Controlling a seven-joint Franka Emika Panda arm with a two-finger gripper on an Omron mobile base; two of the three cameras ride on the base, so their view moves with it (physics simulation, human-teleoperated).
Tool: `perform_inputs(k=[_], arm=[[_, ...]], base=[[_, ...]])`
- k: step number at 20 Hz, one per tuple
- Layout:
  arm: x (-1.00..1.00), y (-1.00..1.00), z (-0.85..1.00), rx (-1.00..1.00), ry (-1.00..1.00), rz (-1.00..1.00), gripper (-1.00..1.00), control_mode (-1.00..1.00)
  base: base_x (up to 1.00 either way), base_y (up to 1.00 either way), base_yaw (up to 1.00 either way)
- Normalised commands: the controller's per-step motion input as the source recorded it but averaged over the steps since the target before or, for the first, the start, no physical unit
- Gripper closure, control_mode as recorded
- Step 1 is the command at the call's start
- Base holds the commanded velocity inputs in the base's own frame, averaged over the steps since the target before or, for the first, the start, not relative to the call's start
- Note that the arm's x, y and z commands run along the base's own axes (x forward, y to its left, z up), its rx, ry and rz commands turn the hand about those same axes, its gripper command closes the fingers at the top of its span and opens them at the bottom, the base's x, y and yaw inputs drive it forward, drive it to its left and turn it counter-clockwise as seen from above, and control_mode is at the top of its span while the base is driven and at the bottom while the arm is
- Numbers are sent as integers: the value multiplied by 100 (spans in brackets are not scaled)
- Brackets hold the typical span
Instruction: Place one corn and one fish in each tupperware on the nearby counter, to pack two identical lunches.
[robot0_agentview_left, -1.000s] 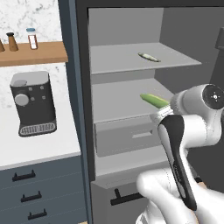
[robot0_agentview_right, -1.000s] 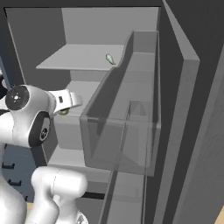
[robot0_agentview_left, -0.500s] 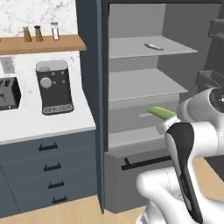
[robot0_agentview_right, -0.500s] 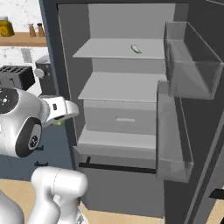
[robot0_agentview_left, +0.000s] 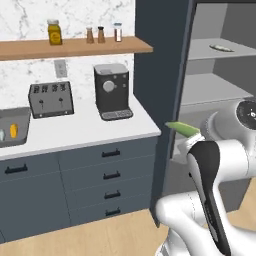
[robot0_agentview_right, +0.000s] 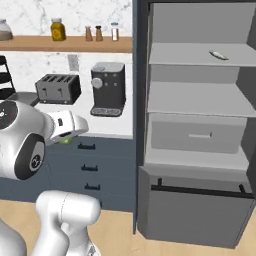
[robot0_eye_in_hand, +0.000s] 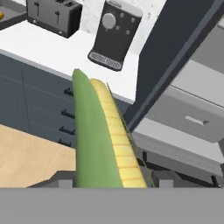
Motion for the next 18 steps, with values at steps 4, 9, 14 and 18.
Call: perform_inputs(k=[4,9,14,18], arm=[[0,0,0,0,0,0,100,100],[0,0,0,0,0,0,100,100],[0,0,0,0,0,0,100,100],[0,0,0,0,0,0,100,100]], base=[[25,100,0],[26,100,0],[30,100,0],[37,100,0]])
